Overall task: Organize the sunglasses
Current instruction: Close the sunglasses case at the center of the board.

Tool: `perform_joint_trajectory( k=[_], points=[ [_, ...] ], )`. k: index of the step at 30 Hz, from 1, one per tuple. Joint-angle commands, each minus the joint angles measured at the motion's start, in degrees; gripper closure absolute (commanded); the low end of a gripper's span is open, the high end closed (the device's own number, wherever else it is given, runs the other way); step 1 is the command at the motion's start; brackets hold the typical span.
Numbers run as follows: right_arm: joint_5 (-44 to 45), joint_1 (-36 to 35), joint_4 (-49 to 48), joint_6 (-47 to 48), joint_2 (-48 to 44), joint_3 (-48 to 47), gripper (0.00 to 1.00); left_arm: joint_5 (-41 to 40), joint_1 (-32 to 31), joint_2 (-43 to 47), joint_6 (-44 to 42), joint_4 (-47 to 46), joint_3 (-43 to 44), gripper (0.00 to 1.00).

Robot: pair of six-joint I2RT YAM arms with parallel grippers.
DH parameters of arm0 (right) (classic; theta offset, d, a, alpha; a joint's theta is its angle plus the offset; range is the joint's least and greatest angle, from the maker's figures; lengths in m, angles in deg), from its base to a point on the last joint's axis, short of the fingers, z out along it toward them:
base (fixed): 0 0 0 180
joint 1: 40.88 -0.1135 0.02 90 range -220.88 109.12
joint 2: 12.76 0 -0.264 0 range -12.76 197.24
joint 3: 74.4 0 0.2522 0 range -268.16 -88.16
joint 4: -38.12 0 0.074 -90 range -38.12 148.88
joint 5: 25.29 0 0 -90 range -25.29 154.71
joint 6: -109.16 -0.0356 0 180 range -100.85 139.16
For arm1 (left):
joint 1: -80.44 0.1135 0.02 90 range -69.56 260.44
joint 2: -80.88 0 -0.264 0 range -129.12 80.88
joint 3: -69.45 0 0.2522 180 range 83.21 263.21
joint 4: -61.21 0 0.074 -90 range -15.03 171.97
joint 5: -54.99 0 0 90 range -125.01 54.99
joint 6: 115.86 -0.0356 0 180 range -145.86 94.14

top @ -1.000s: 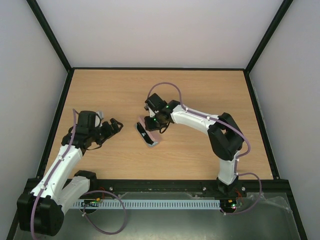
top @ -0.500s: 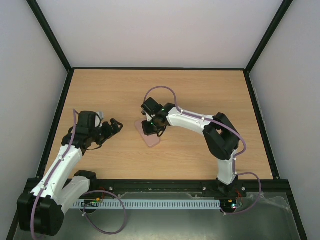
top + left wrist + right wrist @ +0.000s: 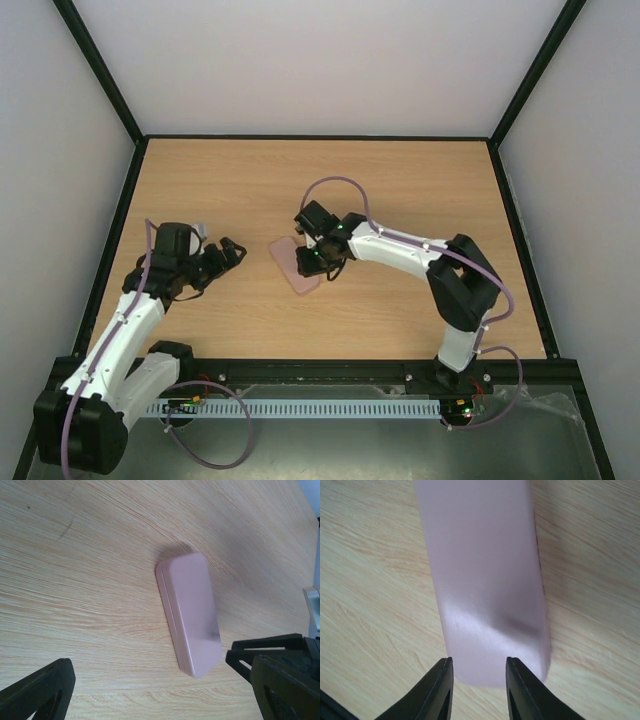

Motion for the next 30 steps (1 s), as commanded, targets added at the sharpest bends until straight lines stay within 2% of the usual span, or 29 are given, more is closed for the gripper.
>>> perform_joint_trajectory(
  k=[1, 6, 8, 11, 14, 15, 22, 27, 30],
  points=[
    [2.0, -0.2, 0.9, -1.6, -6.7, 4.7, 0.67, 1.7, 0.4, 1.1, 0.4, -0.8, -1.8, 0.01],
    [3.8, -0.3, 0.3, -2.8, -12.6, 9.9, 0.63, 2.1, 0.4, 0.6, -0.6, -0.5, -2.2, 0.01],
    [4.4, -0.2, 0.1, -3.3, -14.8, 11.7, 0.58, 1.6, 0.4, 1.1, -1.0, -0.2, -2.2, 0.01],
    [5.8, -0.2, 0.1, -4.3, -18.5, 14.4, 0.37, 1.8, 0.4, 1.9, -1.6, 0.3, -2.3, 0.01],
    [7.6, -0.2, -0.1, -4.8, -22.3, 17.0, 0.03, 0.8, 0.4, 3.0, -2.2, 1.3, -2.0, 0.01],
    [8.6, -0.2, -0.1, -4.9, -23.6, 17.8, 0.01, 0.4, 0.4, 3.1, -2.4, 1.6, -2.0, 0.01],
    [17.7, 1.5, 1.0, -5.2, -30.1, 20.7, 0.01, 1.8, 0.4, 3.3, -1.7, 0.0, -2.7, 0.01],
    [19.1, 9.7, -3.4, -4.3, -39.2, 25.8, 0.01, 1.4, 0.3, 3.1, 0.8, -4.8, -2.1, 0.01],
    [21.9, 13.9, -5.7, -2.8, -43.8, 27.4, 0.01, 1.9, -0.6, 3.0, 4.1, -12.3, -3.7, 0.01]
  ],
)
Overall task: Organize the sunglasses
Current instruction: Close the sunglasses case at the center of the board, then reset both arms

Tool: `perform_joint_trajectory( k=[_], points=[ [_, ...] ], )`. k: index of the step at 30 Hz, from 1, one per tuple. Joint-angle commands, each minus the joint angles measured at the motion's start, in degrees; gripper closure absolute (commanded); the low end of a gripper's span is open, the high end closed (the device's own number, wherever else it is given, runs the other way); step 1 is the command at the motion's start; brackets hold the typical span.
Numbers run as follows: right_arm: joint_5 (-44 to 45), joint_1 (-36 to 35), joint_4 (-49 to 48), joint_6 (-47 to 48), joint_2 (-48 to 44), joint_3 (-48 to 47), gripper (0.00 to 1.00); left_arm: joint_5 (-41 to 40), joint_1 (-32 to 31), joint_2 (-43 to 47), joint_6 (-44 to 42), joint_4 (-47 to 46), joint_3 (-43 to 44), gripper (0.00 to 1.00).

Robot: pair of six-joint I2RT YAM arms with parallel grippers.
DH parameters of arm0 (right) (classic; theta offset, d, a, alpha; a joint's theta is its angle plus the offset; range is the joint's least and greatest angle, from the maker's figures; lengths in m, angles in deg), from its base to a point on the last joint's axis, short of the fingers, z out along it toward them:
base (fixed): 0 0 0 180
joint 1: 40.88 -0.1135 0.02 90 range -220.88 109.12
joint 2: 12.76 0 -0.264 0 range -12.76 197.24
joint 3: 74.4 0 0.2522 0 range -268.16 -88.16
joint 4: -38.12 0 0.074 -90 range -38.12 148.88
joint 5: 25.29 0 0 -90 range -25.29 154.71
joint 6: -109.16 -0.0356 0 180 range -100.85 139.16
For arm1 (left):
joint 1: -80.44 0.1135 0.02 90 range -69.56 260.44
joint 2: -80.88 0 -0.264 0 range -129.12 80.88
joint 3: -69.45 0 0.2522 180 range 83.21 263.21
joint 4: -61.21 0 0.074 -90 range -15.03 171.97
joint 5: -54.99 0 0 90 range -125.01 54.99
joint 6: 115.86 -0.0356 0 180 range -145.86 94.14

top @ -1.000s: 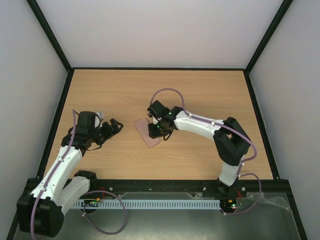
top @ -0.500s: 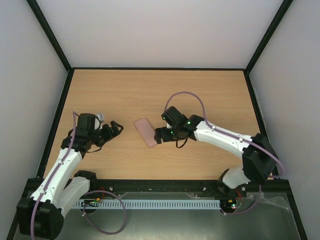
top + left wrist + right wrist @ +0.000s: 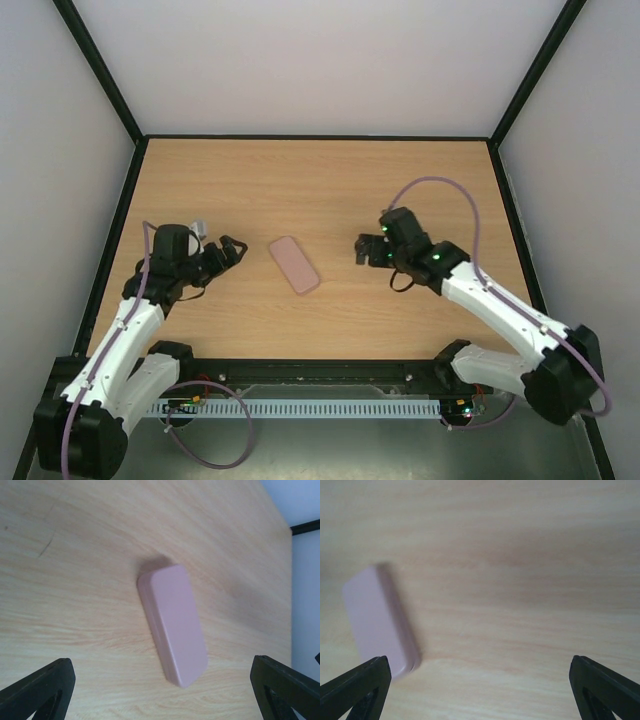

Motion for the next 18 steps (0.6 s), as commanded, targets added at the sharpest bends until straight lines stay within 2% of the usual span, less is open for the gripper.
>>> perform_joint_trajectory(
  k=[1, 4, 7, 12, 14, 18],
  points=[
    [7.1, 5.5, -3.0, 2.1, -6.1, 1.8, 0.01, -0.5, -1.3, 0.2, 4.4, -10.8, -1.7, 0.01],
    [12.0, 7.7, -5.3, 4.4, -7.3, 1.7, 0.01, -8.3, -2.4, -1.2, 5.6, -14.8, -1.4, 0.01],
    [13.4, 11.9, -8.6, 6.2, -7.6, 1.8, 0.01, -14.9, -2.5, -4.0, 5.6, -20.0, -1.2, 0.01],
    [16.3, 19.0, -16.2, 7.2, -7.8, 5.0, 0.01, -27.3, -2.7, -9.0, -0.4, -32.3, -3.9, 0.01],
    [17.7, 20.5, -20.4, 8.0, -8.3, 7.8, 0.02, -29.1, -2.6, -11.3, -5.6, -41.3, -6.4, 0.01],
    [21.3, 22.7, -28.0, 7.8, -8.0, 13.5, 0.01, -36.5, -2.0, -15.2, -12.2, -46.2, -7.5, 0.01]
  ],
)
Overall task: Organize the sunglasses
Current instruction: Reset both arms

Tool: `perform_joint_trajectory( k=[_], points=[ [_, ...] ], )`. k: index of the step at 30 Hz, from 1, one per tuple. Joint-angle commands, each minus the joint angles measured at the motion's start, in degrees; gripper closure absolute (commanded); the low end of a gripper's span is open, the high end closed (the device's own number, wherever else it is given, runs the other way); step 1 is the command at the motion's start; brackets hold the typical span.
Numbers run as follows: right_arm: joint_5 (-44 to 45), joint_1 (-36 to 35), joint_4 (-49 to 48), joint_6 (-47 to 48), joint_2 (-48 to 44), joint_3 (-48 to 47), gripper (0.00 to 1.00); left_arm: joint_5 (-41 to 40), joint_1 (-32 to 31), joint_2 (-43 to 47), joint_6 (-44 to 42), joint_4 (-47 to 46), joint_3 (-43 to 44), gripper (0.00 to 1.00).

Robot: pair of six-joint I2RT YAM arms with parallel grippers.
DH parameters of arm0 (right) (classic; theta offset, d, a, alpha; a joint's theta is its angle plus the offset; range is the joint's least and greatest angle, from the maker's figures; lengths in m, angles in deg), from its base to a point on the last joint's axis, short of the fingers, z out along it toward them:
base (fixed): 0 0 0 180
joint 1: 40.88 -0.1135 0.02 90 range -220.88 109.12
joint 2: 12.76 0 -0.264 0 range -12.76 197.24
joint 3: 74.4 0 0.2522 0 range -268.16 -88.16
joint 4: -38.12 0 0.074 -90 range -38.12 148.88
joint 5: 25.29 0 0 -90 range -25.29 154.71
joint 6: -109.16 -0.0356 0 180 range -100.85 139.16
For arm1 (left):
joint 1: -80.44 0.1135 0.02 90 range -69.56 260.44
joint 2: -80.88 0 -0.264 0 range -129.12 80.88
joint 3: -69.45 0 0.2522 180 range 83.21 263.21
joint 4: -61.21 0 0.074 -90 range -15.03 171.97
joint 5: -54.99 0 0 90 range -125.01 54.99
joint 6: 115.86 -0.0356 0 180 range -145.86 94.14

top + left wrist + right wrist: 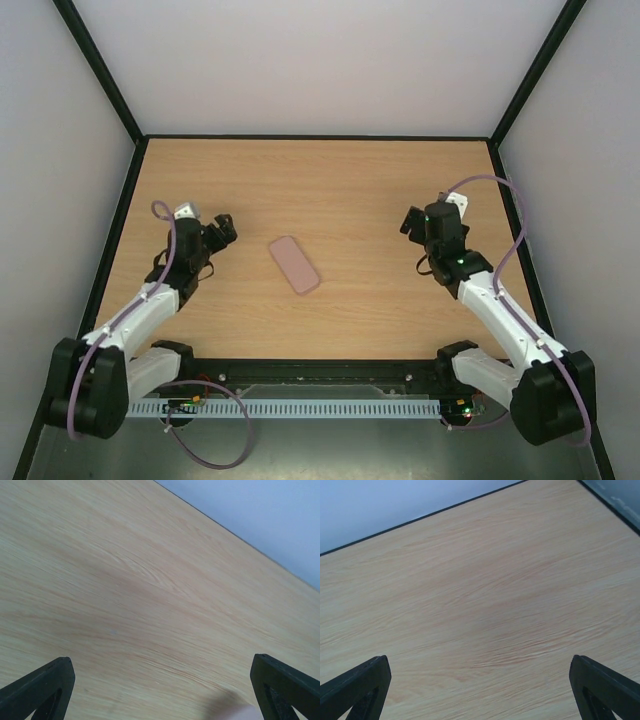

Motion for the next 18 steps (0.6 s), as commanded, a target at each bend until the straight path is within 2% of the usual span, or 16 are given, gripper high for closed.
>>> perform_joint_trajectory(
  k=[1, 4, 6, 10, 16, 18],
  points=[
    [7.3, 1.8, -12.2, 1.5, -0.1, 6.1, 0.01, -11.9, 0.7, -3.9, -11.1, -12.2, -1.5, 0.01],
    [10.7, 2.5, -20.8, 3.4, 1.0, 10.8, 0.01, -14.9, 1.2, -6.0, -15.3, -18.4, -4.2, 0.01],
    [11.7, 3.5, -25.8, 4.2, 2.7, 13.1, 0.01, -12.6, 2.8, -7.7, -16.0, -19.9, -4.0, 0.00],
    [13.6, 5.0, -33.4, 7.2, 7.5, 15.7, 0.02, -13.4, 3.3, -10.3, -18.4, -24.1, -3.1, 0.00],
    [11.3, 9.6, -44.5, 9.2, 14.1, 18.8, 0.01, -11.8, 4.5, -14.4, -21.7, -26.3, -0.2, 0.00],
    [10.3, 11.1, -47.7, 9.1, 16.7, 19.6, 0.01, -13.4, 4.5, -14.8, -24.5, -26.9, 0.0, 0.00]
  ],
)
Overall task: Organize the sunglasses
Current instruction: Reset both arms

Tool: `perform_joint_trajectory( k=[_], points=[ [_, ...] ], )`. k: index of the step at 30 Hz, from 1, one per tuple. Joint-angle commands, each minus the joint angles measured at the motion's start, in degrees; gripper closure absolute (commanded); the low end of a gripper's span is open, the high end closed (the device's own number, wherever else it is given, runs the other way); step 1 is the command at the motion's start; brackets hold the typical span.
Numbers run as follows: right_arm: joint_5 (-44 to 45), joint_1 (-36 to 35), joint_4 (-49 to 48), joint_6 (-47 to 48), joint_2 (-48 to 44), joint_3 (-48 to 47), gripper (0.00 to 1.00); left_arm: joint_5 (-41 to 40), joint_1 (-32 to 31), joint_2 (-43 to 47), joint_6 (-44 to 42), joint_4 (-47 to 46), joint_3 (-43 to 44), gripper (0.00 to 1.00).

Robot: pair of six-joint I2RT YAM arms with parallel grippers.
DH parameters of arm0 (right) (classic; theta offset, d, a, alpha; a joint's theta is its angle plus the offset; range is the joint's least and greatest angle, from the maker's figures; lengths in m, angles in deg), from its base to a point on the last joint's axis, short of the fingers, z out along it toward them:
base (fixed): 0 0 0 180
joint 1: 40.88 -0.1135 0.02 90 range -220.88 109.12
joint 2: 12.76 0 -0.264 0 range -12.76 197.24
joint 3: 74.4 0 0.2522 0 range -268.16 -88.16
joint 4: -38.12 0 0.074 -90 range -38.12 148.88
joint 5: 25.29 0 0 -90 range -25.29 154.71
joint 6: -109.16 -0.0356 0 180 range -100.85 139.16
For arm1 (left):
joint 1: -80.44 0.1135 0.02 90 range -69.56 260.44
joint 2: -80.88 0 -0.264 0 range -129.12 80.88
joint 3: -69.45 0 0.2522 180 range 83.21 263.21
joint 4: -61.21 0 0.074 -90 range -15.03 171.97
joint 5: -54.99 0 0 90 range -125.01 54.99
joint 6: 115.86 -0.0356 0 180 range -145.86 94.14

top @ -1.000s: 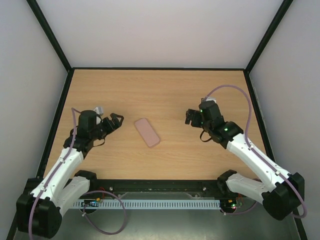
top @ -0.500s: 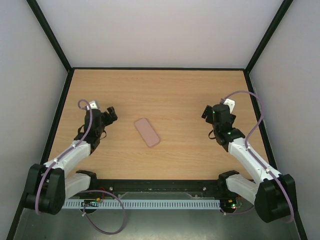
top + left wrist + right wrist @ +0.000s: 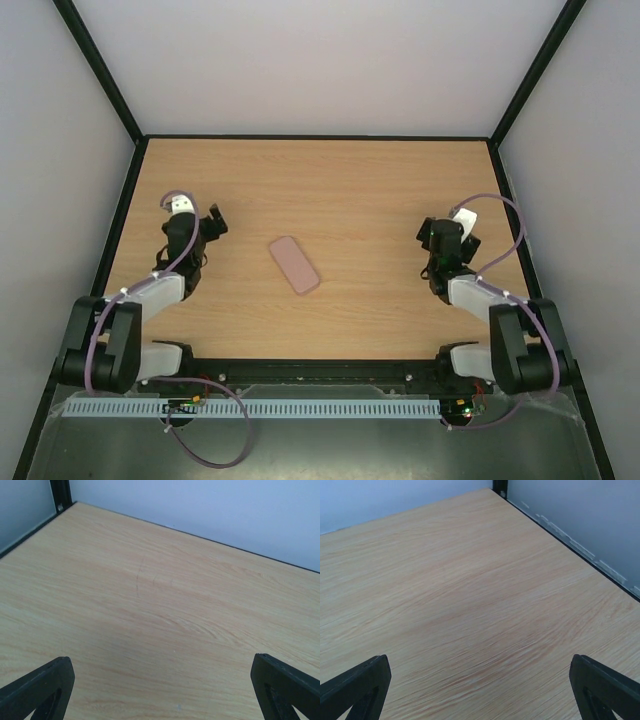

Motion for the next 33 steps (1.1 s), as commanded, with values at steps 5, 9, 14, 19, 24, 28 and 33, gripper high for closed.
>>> perform_joint_trajectory(
  k=[5, 9, 14, 19, 24, 28, 33],
  points=[
    [-0.2, 3.6, -19.6, 1.4, 9.1, 3.6, 0.01, -0.1, 3.5, -2.7, -8.1, -7.4, 2.0, 0.01],
    [0.5, 3.9, -22.7, 3.9, 11.6, 3.0, 0.01, 0.0, 5.0, -5.6, -9.4, -12.4, -0.6, 0.01],
    [-1.8, 5.2, -27.5, 3.9, 14.3, 4.0, 0.02, 2.9, 6.4, -9.0, -9.7, -18.2, -3.0, 0.00],
    [-7.3, 5.2, -37.7, 6.3, 12.3, 10.3, 0.01, 3.2, 6.7, -8.8, -11.7, -20.6, -3.7, 0.00],
    [-11.4, 5.2, -62.0, 8.9, 16.2, 21.4, 0.01, 3.8, 8.2, -10.8, -12.6, -29.6, -6.4, 0.00],
    [-12.0, 5.1, -60.1, 8.9, 15.0, 21.3, 0.01, 4.9, 8.2, -11.6, -13.2, -34.0, -8.9, 0.01],
    [-14.0, 5.1, -49.9, 10.0, 15.8, 15.6, 0.02, 6.7, 8.3, -14.2, -13.7, -42.8, -12.3, 0.00]
  ],
)
